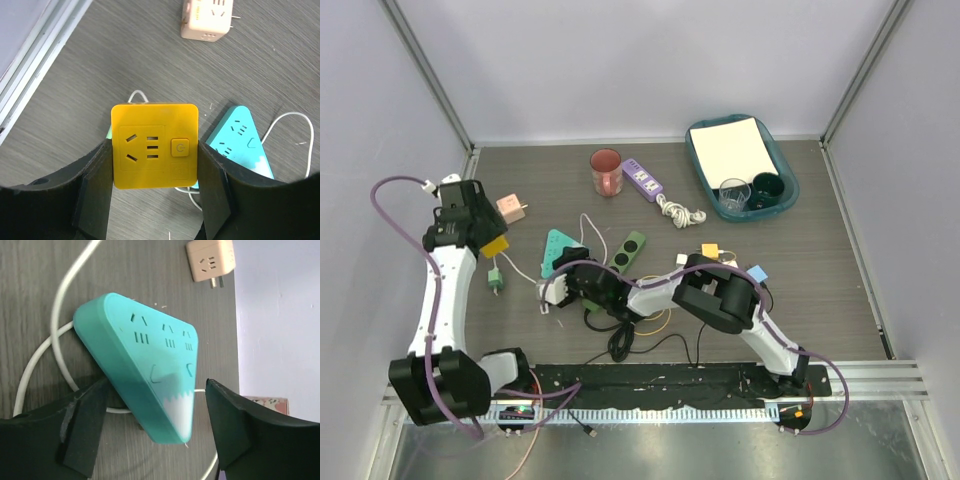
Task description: Pull the plug off the socket
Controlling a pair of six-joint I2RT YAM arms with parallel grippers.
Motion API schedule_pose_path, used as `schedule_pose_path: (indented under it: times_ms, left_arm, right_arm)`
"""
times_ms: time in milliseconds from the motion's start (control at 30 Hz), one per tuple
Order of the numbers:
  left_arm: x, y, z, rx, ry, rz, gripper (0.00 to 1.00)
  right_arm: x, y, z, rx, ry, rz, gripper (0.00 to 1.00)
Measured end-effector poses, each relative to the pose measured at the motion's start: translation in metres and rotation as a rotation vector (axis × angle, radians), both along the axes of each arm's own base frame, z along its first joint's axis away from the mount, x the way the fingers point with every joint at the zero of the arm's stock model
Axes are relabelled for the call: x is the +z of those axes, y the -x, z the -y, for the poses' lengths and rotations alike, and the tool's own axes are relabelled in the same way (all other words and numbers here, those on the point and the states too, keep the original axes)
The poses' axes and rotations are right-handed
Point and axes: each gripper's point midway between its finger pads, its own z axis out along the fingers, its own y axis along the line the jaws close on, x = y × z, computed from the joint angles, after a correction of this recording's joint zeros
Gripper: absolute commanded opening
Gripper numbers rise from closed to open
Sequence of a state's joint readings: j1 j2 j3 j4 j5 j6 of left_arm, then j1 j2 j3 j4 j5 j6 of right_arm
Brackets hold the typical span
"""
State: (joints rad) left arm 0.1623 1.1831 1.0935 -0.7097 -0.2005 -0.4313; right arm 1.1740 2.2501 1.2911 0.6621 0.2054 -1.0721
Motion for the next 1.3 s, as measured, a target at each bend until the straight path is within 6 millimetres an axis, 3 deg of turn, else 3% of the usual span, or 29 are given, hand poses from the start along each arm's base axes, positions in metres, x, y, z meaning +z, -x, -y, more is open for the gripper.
schedule_pose_path:
  times_ms: [167, 367, 467, 500, 600, 833, 933, 1100, 1200, 1300]
  left_arm:
    - [-0.006, 0.02, -0.01, 0.11, -0.006, 0.036, 0.0]
    - [-0.046, 0.038, -0.007, 0.183, 0.06, -0.032, 0.01]
    - [-0.064, 0.046, -0.002, 0.207, 0.102, -0.064, 0.16]
    - [-0.07, 0.049, 0.0, 0.22, 0.114, -0.074, 0.28]
    - [-0.085, 0.058, 0.003, 0.243, 0.134, -0.107, 0.48]
    - [-0.087, 0.062, -0.005, 0.289, 0.106, -0.112, 0.84]
    - [-0.08, 0.063, -0.006, 0.269, 0.091, -0.122, 0.98]
    - [-0.041, 0.048, -0.003, 0.196, 0.085, -0.045, 1.0]
    - [-0.017, 0.04, 0.018, 0.082, 0.152, 0.046, 1.0]
    - [0.003, 0.033, 0.054, -0.089, 0.247, 0.13, 1.0]
  right_arm:
    - [0.032, -0.002, 0.003, -0.07, -0.13, -0.073, 0.91]
    - [0.073, -0.001, 0.019, -0.16, -0.295, -0.155, 0.94]
    - [0.082, 0.001, 0.034, -0.215, -0.353, -0.201, 0.95]
    - [0.085, 0.001, 0.039, -0.24, -0.378, -0.22, 0.96]
    - [0.095, 0.001, 0.057, -0.322, -0.453, -0.28, 0.96]
    - [0.137, 0.007, 0.106, -0.55, -0.682, -0.465, 0.96]
    - [0.156, 0.016, 0.128, -0.641, -0.783, -0.573, 0.96]
    - [0.163, 0.028, 0.164, -0.819, -0.889, -0.701, 0.98]
    - [0.164, 0.035, 0.192, -0.923, -0.911, -0.726, 0.99]
    - [0.179, 0.044, 0.22, -0.976, -0.954, -0.735, 1.0]
